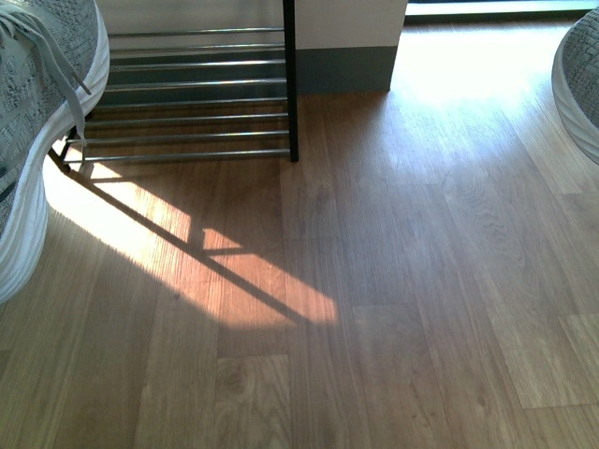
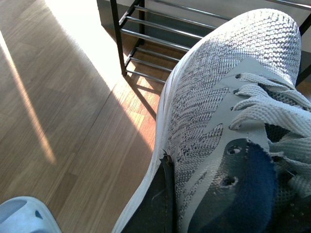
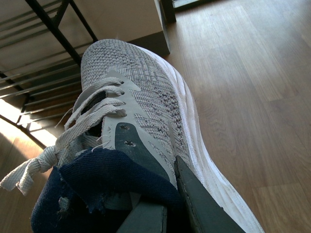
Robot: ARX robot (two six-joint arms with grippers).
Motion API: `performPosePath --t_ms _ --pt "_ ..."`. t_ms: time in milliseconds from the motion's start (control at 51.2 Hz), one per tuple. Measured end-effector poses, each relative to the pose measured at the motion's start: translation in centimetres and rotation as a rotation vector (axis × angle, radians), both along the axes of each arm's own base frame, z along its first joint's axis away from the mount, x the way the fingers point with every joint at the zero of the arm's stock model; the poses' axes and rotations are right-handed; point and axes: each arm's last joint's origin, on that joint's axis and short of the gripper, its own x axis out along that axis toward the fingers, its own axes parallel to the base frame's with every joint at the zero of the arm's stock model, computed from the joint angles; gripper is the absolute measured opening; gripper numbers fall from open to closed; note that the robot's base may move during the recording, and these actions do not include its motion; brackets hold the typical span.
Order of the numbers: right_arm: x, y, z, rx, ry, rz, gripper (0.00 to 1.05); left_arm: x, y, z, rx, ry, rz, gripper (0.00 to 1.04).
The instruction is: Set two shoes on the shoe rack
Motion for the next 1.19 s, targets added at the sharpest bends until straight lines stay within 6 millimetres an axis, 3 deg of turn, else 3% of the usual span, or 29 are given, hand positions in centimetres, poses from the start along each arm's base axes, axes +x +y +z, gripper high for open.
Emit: performPosePath --t_ms 1191 --pt "0.01 0.02 0.0 -0.001 0.0 0.0 0.01 -0.01 0.0 -0.06 0.001 0.003 -0.001 0.02"
